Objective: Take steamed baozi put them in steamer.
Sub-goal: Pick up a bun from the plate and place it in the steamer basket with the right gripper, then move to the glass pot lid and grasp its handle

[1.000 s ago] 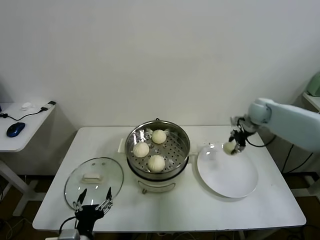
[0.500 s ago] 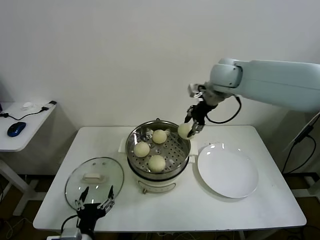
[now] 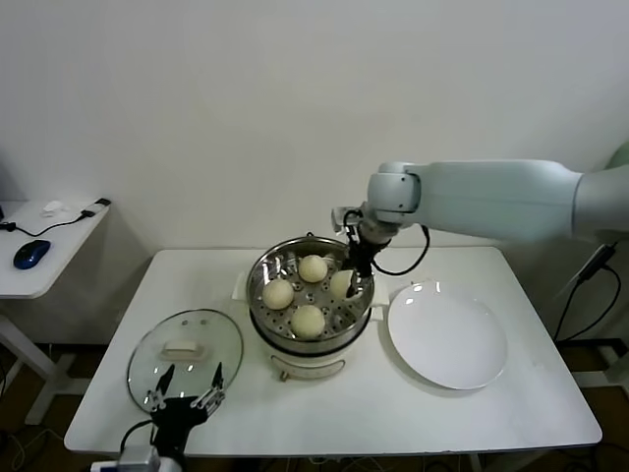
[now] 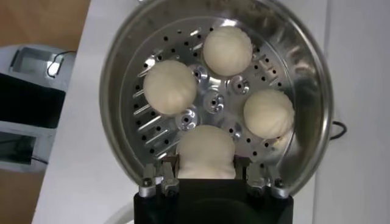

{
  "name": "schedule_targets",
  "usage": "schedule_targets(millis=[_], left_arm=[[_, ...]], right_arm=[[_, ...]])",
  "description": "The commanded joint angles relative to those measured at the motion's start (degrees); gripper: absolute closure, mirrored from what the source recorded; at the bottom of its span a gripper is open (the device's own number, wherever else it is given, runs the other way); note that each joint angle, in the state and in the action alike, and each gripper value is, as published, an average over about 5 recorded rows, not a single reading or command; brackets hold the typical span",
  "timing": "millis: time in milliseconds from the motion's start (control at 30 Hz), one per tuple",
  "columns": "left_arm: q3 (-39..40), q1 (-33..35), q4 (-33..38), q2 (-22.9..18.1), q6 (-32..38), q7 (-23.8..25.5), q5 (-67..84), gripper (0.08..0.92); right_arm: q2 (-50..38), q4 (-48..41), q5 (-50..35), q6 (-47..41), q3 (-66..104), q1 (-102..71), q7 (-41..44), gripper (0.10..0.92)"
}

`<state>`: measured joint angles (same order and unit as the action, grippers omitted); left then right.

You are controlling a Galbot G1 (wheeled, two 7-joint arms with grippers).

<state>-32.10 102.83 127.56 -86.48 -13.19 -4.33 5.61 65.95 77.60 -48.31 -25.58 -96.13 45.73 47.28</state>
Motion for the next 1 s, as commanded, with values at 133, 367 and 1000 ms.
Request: schedule_targets(millis=[133, 367, 1000], left_arm=[[-0.03, -0.19, -0.04, 0.2, -0.06, -0.03, 0.57, 0.177], [-0.25, -0.1, -0.03, 0.22, 0.12, -0.09, 0.71, 0.177], [-0.83, 0.2, -0.02, 0.23, 0.94, -0.13, 0.23, 0.177]], right_arm=[[2.77, -4.89, 3.83, -1.74, 1.82, -8.16, -2.45, 0.423], [3.4, -5.18, 3.51, -0.86, 2.63, -8.46, -2.54, 0.407], [-17.35, -1.29, -4.62, 8.84, 32.64, -15.34, -19.33, 0.202]])
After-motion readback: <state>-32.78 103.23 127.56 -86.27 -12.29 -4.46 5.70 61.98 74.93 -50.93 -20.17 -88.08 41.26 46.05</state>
